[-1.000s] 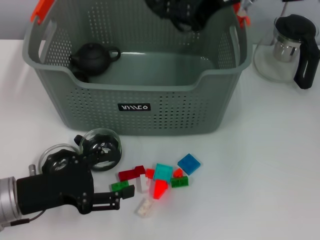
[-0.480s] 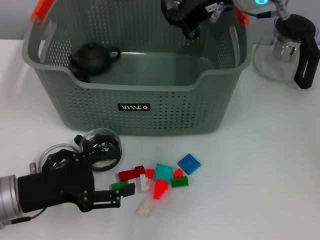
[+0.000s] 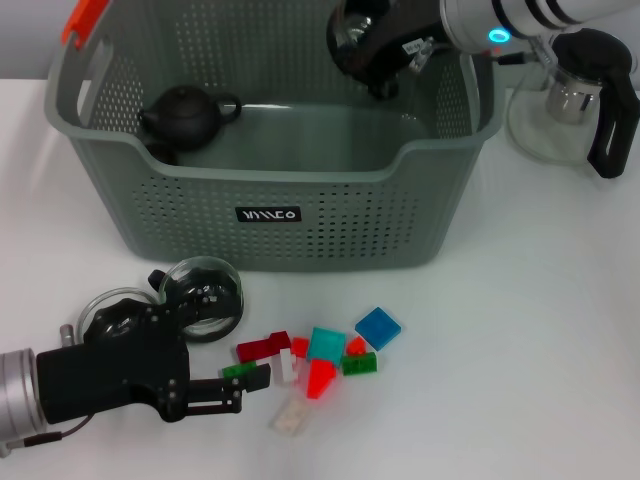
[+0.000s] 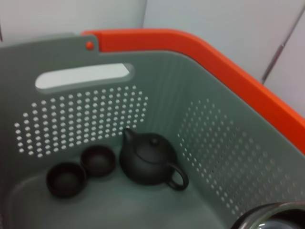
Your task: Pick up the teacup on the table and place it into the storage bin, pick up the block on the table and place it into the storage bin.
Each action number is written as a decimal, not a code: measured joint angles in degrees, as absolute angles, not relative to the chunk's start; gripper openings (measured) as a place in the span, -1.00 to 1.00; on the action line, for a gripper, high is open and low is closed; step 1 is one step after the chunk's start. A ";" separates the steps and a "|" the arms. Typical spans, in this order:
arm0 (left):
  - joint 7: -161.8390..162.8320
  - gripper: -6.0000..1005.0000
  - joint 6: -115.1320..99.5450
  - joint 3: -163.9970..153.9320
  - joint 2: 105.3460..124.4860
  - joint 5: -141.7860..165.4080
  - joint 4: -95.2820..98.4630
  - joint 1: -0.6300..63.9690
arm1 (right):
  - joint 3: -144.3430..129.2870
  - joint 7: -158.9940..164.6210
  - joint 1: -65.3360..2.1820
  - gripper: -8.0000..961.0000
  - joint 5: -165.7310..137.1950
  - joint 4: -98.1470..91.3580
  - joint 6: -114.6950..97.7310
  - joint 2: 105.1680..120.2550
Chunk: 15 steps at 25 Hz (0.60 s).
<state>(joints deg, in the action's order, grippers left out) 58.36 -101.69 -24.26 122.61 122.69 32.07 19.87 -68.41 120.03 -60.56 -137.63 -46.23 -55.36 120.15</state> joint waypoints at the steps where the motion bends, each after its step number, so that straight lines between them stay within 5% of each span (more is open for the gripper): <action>1: 58.36 0.86 -101.67 -24.26 122.61 122.69 32.06 19.87 | -68.52 119.80 -60.58 -0.86 -137.61 -45.64 -54.79 120.15; 15: 58.36 0.86 -101.29 -24.26 122.61 122.69 31.90 19.93 | -72.24 119.52 -60.10 -0.87 -137.69 -42.34 -52.85 120.05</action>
<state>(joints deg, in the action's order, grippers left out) 58.36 -101.29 -24.26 122.61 122.69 31.90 19.93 -72.24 119.52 -60.10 -137.69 -42.34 -52.85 120.05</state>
